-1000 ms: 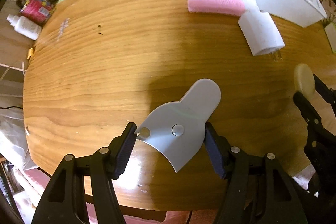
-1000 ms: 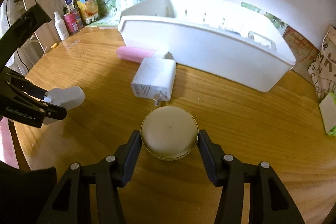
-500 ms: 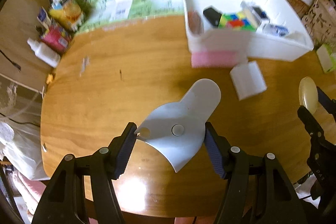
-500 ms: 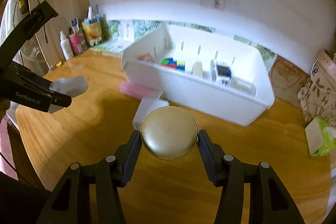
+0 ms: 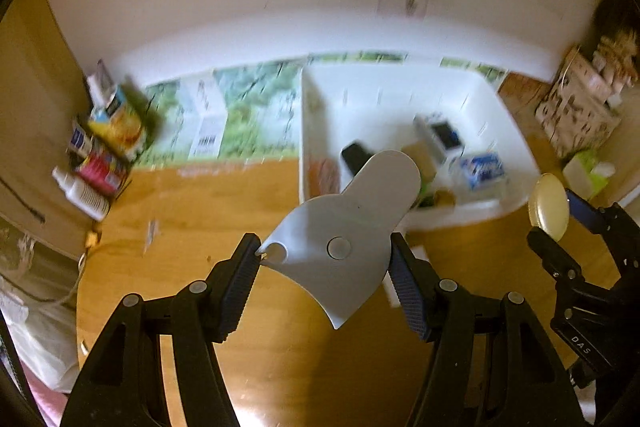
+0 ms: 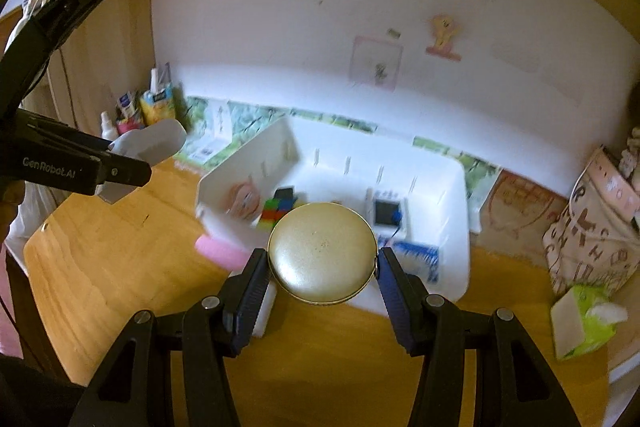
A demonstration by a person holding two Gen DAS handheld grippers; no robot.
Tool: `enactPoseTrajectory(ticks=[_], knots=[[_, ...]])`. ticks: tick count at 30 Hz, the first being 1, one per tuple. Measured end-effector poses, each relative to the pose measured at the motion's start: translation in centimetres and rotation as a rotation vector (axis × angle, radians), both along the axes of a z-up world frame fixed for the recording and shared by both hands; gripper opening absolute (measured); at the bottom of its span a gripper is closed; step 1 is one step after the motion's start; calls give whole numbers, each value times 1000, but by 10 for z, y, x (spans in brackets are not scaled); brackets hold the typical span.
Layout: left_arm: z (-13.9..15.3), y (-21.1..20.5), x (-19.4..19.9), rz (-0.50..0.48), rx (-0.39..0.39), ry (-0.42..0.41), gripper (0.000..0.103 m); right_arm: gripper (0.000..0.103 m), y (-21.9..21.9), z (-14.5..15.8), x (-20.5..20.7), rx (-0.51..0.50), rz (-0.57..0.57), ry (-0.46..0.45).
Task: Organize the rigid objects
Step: 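Lift and carry the white piece and round case over the bin, then open left tool dropping the white piece while right tool releases the case into the bin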
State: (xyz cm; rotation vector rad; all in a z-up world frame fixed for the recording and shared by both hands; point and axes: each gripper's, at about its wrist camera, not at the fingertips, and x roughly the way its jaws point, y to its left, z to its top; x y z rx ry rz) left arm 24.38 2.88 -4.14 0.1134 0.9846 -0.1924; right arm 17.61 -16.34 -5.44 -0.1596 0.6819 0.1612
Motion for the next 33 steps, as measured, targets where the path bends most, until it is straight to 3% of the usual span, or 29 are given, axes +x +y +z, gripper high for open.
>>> enactPoseTrajectory(ticks=[9, 13, 26, 30, 33], knots=[[13, -14, 27, 8, -136, -133, 68, 55, -32, 1, 36, 53, -69, -25], [4, -21, 44, 34, -137, -168, 68, 55, -43, -10, 49, 94, -95, -35], [-47, -29, 94, 107, -133, -29, 68, 56, -61, -46, 78, 187, -182, -19], [-60, -34, 101, 90, -110, 51, 68, 75, -65, -49, 78, 189, -207, -1], [-56, -35, 99, 89, -107, 37, 73, 78, -66, -48, 76, 181, -225, 2]])
